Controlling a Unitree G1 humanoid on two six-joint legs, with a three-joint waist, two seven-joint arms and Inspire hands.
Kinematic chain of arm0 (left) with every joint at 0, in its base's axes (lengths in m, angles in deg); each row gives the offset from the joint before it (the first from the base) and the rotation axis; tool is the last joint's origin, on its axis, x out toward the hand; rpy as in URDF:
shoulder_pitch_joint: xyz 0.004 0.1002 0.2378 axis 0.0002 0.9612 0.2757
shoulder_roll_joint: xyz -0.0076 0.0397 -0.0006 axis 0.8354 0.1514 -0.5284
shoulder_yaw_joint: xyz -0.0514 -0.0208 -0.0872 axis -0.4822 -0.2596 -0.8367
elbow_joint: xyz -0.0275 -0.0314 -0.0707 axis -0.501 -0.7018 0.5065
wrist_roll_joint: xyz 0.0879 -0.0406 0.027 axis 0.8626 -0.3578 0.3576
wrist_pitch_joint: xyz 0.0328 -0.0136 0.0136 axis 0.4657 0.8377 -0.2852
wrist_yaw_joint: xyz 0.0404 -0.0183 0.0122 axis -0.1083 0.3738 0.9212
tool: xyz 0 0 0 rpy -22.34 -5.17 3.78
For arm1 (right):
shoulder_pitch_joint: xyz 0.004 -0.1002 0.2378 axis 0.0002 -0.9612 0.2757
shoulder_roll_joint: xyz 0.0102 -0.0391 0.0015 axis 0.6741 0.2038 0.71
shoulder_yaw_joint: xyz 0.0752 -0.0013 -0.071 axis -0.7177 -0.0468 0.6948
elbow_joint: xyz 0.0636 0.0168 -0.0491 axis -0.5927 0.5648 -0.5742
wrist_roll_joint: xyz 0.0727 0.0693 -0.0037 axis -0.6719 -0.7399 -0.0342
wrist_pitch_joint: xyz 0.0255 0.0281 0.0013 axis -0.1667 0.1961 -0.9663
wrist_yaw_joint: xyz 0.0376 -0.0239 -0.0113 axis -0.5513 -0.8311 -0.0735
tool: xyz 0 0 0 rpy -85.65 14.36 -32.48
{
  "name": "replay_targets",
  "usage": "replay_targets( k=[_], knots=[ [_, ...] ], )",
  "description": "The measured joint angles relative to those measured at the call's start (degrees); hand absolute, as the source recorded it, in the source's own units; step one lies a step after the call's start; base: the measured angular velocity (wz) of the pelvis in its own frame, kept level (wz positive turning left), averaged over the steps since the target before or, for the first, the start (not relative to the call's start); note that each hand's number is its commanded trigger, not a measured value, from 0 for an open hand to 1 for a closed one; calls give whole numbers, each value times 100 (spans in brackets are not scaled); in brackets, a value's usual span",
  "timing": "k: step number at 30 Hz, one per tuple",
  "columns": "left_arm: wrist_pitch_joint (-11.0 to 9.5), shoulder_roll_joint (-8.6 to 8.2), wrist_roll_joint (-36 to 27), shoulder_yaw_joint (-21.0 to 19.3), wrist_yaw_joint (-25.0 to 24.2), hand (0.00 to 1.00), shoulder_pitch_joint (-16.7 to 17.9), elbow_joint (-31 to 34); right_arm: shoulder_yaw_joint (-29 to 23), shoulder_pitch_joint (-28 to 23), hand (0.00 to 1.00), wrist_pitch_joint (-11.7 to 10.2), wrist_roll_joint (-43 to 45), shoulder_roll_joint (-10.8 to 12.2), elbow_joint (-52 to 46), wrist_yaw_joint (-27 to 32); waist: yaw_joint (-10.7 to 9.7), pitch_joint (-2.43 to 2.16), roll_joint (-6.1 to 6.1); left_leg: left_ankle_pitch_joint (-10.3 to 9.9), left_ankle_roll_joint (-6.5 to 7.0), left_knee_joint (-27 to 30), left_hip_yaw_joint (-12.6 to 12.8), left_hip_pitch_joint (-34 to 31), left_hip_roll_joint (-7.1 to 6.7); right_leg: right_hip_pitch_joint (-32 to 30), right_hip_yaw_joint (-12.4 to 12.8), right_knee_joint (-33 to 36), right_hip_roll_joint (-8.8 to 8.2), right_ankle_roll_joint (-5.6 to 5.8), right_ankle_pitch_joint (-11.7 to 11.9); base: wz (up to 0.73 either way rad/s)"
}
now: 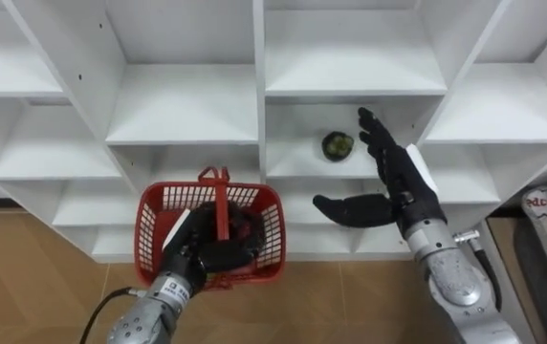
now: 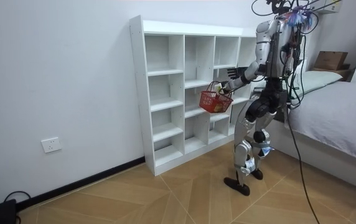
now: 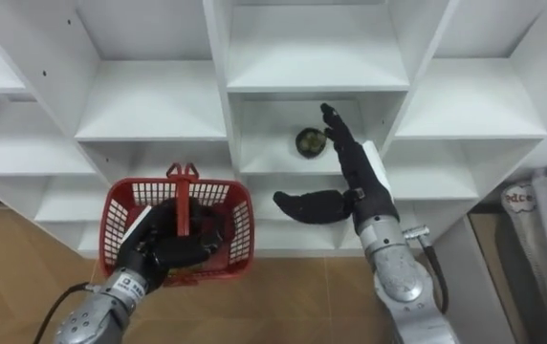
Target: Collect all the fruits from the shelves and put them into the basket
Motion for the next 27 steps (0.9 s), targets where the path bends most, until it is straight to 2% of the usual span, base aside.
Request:
replay_targets(
  k=[10, 18, 23, 27],
  knots=[
    [61, -8, -1, 36, 202, 100, -58, -15, 56, 187, 0, -31, -65, 44, 635, 248, 47, 16, 13, -1, 14, 28, 63, -312, 19, -335, 72, 17, 19, -54, 60, -3],
    [92, -10, -3, 69, 409, 100, -97, -17, 56, 605, 0, -48, -180, 39, 1145, 356, 50, 63, 53, -13, 9, 126, 65, -547, 54, -534, 30, 34, 28, -78, 56, 0],
    [92, -6, -2, 71, 411, 100, -235, -198, 50, 882, 0, -176, -184, 38, 1579, 526, 68, 107, 91, -32, 2, 215, 48, -756, 76, -729, -53, 134, 10, -119, 66, 0],
    [92, -10, 2, 66, 404, 100, -295, -297, 39, 963, 0, -260, -189, 36, 1754, 647, 68, 123, 80, -33, 1, 228, 48, -822, 70, -825, -72, 225, -17, -139, 18, 0]
  ],
)
